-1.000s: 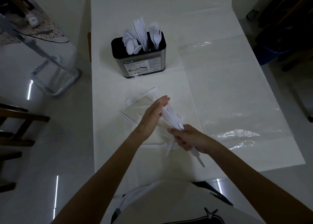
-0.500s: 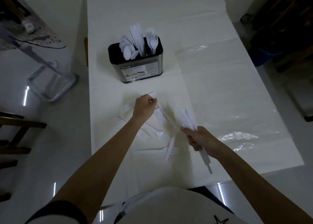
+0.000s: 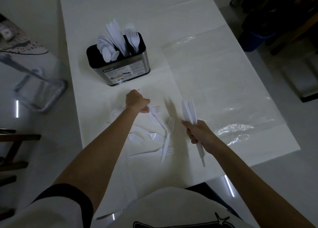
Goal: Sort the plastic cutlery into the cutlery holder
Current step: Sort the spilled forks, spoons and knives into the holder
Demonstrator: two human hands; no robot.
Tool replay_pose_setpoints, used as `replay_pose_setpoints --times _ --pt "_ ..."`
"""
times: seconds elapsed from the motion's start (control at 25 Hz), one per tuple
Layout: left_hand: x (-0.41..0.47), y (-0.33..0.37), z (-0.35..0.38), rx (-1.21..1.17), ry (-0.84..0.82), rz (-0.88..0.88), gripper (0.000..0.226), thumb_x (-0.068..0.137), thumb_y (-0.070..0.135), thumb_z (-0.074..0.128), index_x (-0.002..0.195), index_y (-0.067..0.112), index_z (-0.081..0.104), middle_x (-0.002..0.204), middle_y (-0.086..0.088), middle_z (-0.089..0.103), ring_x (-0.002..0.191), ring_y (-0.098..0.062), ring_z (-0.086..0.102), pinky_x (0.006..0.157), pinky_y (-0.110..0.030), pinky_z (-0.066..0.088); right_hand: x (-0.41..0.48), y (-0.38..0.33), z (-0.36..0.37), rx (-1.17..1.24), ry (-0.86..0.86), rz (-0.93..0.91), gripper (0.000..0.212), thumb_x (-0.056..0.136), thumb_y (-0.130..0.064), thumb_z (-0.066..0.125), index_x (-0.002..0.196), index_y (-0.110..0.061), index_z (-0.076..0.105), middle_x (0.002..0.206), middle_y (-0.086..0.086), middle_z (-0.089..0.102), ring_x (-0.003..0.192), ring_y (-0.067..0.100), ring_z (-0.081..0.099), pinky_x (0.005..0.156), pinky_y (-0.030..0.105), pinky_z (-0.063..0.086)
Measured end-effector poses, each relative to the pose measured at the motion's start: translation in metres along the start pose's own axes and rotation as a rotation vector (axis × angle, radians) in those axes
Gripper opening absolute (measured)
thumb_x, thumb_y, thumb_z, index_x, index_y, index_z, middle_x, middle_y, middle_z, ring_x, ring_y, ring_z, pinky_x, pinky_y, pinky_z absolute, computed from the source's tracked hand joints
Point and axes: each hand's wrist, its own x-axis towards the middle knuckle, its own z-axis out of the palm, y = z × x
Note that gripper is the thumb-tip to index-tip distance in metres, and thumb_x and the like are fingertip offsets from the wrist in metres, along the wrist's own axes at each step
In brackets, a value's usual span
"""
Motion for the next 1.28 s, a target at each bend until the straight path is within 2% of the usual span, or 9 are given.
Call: replay_pose_setpoints --times 0.2,0.36,0.48,0.6,0.72,0.84,0.96,1.08,1.28 --pt "-0.027 0.002 -0.016 -0.289 0.088 0.078 0.041 0.077 -0.002 0.067 0.108 0.013 0.045 0.073 -0.009 0.065 0.039 -0.01 0.06 0.041 -0.019 0.049 0.009 -0.015 0.007 -0.023 -0.031 -0.045 0.025 0.092 -0.019 0.055 0.069 -0.016 0.047 0.048 -0.005 0.041 0.037 0.007 0.032 0.039 0.019 0.027" --pt "-0.061 0.0 -0.036 -0.45 -0.116 0.207 0.037 0.081 0.007 0.07 0.114 0.021 0.058 0.08 -0.004 0.069 0.05 -0.012 0.064 0.046 -0.019 0.044 0.016 -0.032 0.028 -0.161 -0.142 -0.176 0.026 0.098 -0.025 0.045 0.08 -0.012 0.059 0.068 0.003 0.064 0.054 0.013 0.056 0.048 0.019 0.044" --pt "-0.072 -0.004 -0.039 -0.406 -0.125 0.323 0.035 0.082 0.01 0.069 0.115 0.02 0.062 0.076 -0.005 0.069 0.053 -0.012 0.063 0.046 -0.017 0.042 0.013 -0.04 0.051 -0.127 -0.328 -0.188 0.034 0.101 -0.028 0.037 0.095 -0.01 0.065 0.083 0.005 0.072 0.073 0.019 0.07 0.065 0.024 0.056" --pt "-0.069 -0.005 -0.031 -0.313 -0.071 0.424 0.032 0.079 0.012 0.073 0.11 0.015 0.064 0.07 -0.007 0.067 0.053 -0.008 0.06 0.05 -0.012 0.044 0.009 -0.037 0.059 0.032 -0.486 -0.093 0.03 0.099 -0.032 0.042 0.094 -0.009 0.061 0.065 -0.001 0.061 0.054 0.016 0.056 0.054 0.025 0.047" --pt "-0.064 -0.011 -0.018 -0.214 0.061 0.499 0.02 0.081 0.016 0.071 0.1 0.015 0.066 0.078 -0.001 0.066 0.06 -0.001 0.055 0.056 -0.014 0.046 0.01 -0.028 0.044 -0.002 -0.418 -0.069 0.026 0.097 -0.029 0.049 0.076 -0.014 0.052 0.051 -0.006 0.036 0.042 0.009 0.031 0.041 0.019 0.029" --pt "-0.059 -0.038 -0.009 0.283 -0.018 0.72 0.021 0.085 0.016 0.063 0.104 0.023 0.065 0.096 0.005 0.06 0.077 -0.002 0.056 0.071 -0.028 0.05 0.008 -0.016 0.016 0.022 -0.221 -0.072 0.032 0.094 -0.023 0.054 0.066 -0.017 0.041 0.045 -0.008 0.033 0.038 0.007 0.027 0.037 0.019 0.024" --pt "-0.059 -0.058 0.0 0.779 -0.127 0.829 0.036 0.087 0.02 0.062 0.123 0.025 0.06 0.111 -0.001 0.052 0.1 -0.013 0.052 0.079 -0.028 0.045 0.002 -0.003 -0.006 0.0 -0.145 -0.063 0.031 0.094 -0.021 0.056 0.067 -0.016 0.043 0.043 -0.008 0.037 0.038 0.007 0.03 0.037 0.019 0.027" --pt "-0.055 -0.053 0.006 0.852 -0.055 0.906 0.03 0.086 0.021 0.064 0.116 0.018 0.063 0.109 -0.003 0.052 0.1 -0.018 0.053 0.077 -0.028 0.042 0.0 0.007 -0.011 0.014 -0.127 -0.06 0.03 0.094 -0.02 0.055 0.067 -0.016 0.043 0.042 -0.008 0.037 0.037 0.007 0.031 0.037 0.02 0.028" --pt "-0.055 -0.033 0.007 0.884 -0.134 0.973 0.01 0.084 0.02 0.066 0.086 0.012 0.061 0.093 -0.003 0.061 0.087 -0.021 0.057 0.071 -0.03 0.041 0.001 0.011 -0.008 0.073 -0.128 -0.09 0.024 0.095 -0.017 0.053 0.073 -0.014 0.045 0.051 -0.002 0.038 0.04 0.009 0.033 0.039 0.021 0.031"
